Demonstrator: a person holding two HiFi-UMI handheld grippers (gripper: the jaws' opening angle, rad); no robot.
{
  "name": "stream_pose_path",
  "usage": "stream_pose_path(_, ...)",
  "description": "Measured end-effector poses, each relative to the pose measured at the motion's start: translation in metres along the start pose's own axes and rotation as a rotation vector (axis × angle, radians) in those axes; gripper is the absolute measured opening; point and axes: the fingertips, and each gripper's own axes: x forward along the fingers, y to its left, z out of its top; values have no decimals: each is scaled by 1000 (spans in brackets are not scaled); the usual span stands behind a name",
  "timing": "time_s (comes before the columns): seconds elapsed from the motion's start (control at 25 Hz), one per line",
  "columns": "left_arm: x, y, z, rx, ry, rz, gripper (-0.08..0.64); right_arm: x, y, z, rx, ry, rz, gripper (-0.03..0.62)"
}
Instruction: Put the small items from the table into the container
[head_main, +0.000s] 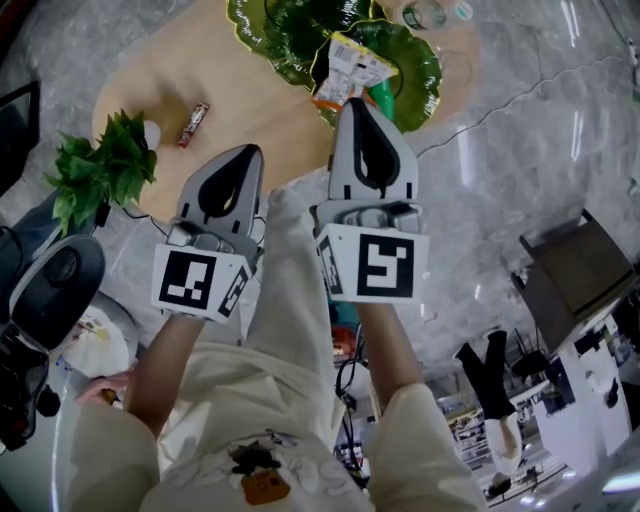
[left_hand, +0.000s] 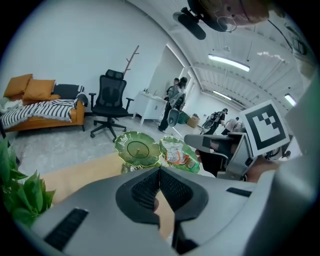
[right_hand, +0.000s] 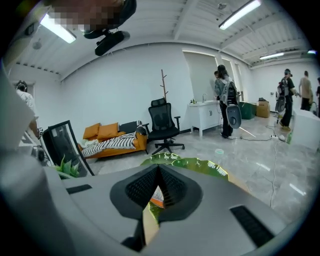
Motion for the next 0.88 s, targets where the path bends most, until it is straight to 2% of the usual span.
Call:
stream_pose_path(0.4,-17,20,-2,-17,-8,30,9,-1,41,-18,-37,33,95,5)
stream_pose_path(0.6,-29,33,-7,-32,-14,49,9,2,57,-25,-26,44,92,5)
stream_pose_path(0.88,-47,56,-16,-59,-22,78,9,8,91,-45,-47,95,178,5)
